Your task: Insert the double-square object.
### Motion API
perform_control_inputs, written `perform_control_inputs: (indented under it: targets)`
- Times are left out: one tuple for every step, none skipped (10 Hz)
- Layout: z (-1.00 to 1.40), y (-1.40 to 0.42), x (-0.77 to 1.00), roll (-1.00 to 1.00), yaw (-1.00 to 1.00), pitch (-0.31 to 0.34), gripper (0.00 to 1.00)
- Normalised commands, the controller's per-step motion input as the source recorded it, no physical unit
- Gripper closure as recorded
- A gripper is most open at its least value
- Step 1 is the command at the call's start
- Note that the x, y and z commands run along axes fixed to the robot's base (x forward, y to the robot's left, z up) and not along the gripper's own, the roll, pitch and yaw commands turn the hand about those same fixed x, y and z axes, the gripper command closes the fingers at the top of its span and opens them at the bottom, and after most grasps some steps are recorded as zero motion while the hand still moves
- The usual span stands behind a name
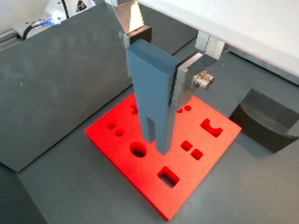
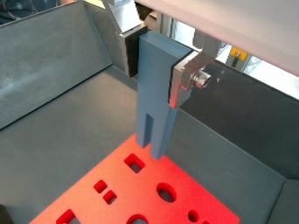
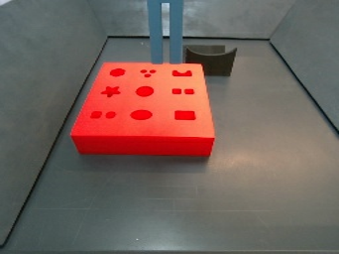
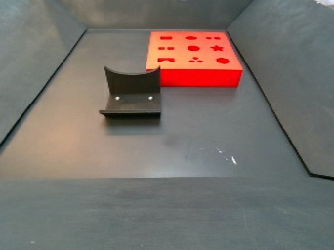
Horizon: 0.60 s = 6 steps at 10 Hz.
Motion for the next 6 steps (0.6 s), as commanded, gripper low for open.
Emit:
perform_control_inputs:
  targets:
    - [-0.04,0.0,0.0,-0.01,0.0,-0.006,1.0]
    - [-0.01,0.0,0.0,-0.01,0.0,0.0,1.0]
    - [0.0,0.0,0.0,0.0,0.0,0.0,1.0]
    - [0.0,0.0,0.0,-0.02,0.0,0.0,1.0]
    - [0.0,0.03,0.0,0.0,0.0,0.0,1.0]
    - [-0.37,0.09,0.26,0.01,0.09,-0.066,1.0]
